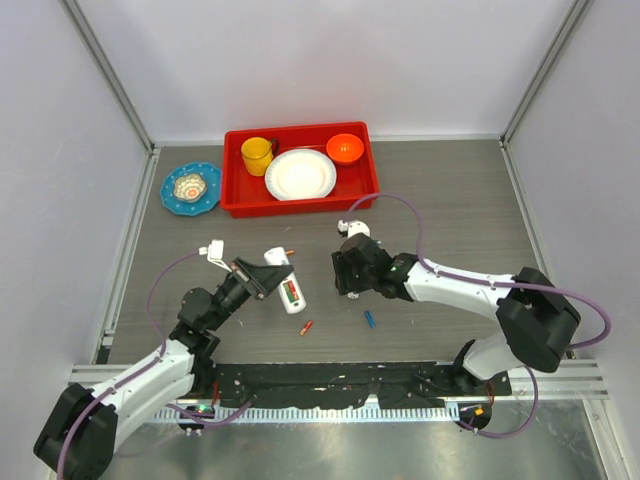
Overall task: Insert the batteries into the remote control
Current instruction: Move the battery cover to the center of the board, then pick up the battery cover at the center of the board, then load the battery cover into the remote control.
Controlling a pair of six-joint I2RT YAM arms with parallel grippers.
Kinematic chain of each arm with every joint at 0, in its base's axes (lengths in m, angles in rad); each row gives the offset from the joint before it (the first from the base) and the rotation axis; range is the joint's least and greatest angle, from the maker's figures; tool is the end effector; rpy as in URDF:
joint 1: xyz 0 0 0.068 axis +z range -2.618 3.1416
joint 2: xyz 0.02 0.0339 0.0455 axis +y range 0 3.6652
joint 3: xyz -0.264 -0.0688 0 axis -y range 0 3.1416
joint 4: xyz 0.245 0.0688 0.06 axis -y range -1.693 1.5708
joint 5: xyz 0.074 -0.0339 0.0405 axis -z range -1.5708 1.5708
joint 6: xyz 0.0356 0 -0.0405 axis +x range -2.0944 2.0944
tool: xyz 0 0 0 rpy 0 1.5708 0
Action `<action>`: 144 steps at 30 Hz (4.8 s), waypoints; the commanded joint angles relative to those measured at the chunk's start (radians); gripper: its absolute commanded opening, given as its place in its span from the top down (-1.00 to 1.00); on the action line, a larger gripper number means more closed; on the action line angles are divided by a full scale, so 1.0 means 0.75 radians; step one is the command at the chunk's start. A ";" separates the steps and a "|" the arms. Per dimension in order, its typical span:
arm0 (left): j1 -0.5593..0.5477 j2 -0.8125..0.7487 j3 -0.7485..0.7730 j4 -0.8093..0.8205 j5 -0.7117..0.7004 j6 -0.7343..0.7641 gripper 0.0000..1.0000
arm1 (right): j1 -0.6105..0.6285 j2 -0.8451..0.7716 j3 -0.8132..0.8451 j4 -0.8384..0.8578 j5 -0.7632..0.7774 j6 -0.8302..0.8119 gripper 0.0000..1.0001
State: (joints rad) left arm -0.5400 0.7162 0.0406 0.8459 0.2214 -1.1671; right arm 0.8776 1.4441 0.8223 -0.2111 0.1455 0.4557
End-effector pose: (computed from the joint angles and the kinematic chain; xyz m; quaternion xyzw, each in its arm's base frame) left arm 0.1304 -0.0873 0.1989 -0.1172 0.6353 -0.6195 0.4459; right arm 0.1920 0.2230 0.2006 -0.1692 0.9151 0.1691 0.3246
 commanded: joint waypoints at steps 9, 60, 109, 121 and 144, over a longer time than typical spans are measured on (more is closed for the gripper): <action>0.000 0.057 0.015 0.185 0.036 -0.015 1.00 | 0.010 0.183 0.102 -0.199 0.227 0.253 -0.17; 0.000 0.295 0.132 0.275 0.054 -0.029 1.00 | 0.016 0.059 0.035 -0.291 0.233 0.141 0.54; -0.114 1.043 0.361 0.934 0.009 -0.160 1.00 | 0.149 -0.001 0.687 -0.700 -0.135 -0.025 0.99; -0.133 1.037 0.355 0.934 0.009 -0.148 1.00 | 0.147 0.034 0.710 -0.712 -0.077 -0.035 0.99; -0.133 1.019 0.349 0.932 -0.003 -0.135 1.00 | 0.149 0.046 0.699 -0.727 -0.026 -0.029 0.99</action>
State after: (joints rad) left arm -0.6350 1.5154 0.3004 1.2751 0.2195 -1.2785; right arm 0.9863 1.4803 1.3159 -0.7578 0.1032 0.4435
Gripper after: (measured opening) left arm 0.295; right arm 0.360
